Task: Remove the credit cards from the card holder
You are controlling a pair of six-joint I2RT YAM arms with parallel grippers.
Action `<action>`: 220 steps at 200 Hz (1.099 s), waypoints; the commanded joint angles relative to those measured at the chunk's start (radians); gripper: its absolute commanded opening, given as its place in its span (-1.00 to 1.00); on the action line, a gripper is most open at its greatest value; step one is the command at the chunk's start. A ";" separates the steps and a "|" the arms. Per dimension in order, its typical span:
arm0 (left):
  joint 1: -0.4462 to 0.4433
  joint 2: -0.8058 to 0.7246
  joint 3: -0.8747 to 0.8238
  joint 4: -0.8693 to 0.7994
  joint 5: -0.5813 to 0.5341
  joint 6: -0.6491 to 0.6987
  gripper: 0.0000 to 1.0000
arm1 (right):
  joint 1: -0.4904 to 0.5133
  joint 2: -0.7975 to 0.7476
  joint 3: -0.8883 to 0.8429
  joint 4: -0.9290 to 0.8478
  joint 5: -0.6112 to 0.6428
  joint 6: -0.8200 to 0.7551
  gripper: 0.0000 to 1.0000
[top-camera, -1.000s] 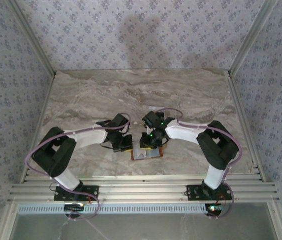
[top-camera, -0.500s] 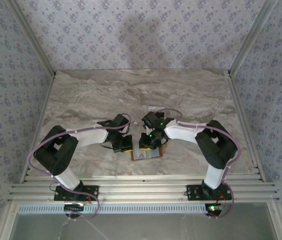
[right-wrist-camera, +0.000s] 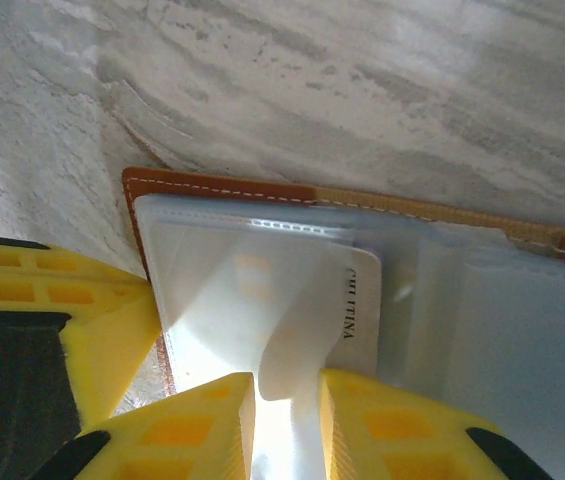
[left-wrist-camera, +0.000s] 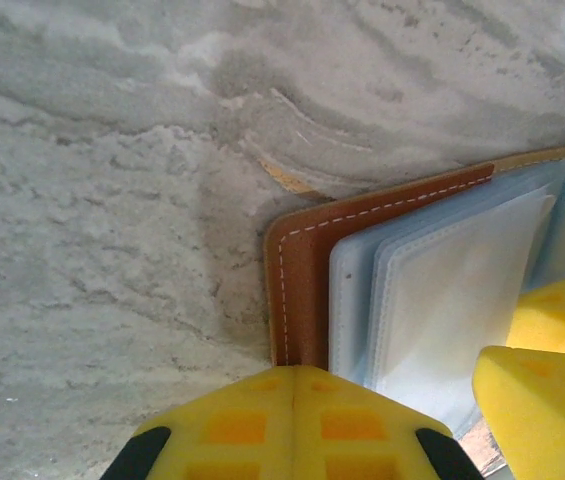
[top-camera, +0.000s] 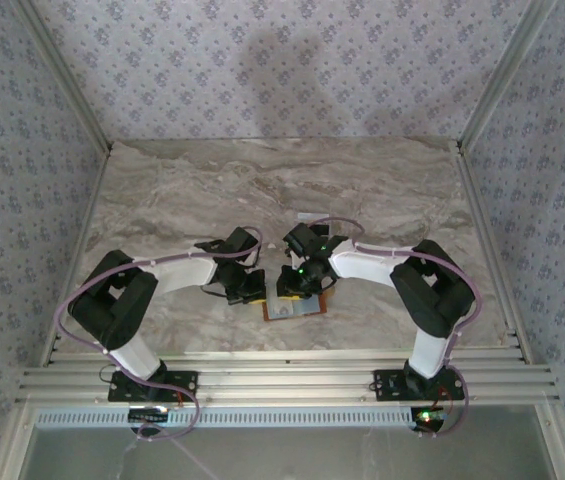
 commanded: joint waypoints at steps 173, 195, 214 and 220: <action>-0.007 -0.051 0.064 -0.084 -0.009 0.011 -0.92 | -0.024 -0.073 -0.012 -0.073 0.032 -0.005 -0.49; -0.013 -0.059 0.072 -0.088 -0.005 0.006 -0.92 | -0.026 -0.064 -0.015 -0.063 0.021 -0.002 -0.49; -0.027 -0.052 0.071 -0.067 0.001 -0.005 -0.93 | -0.027 -0.056 -0.015 -0.057 0.017 -0.002 -0.49; -0.029 -0.047 0.070 -0.054 0.009 -0.009 -0.93 | -0.028 -0.055 -0.016 -0.055 0.014 -0.002 -0.49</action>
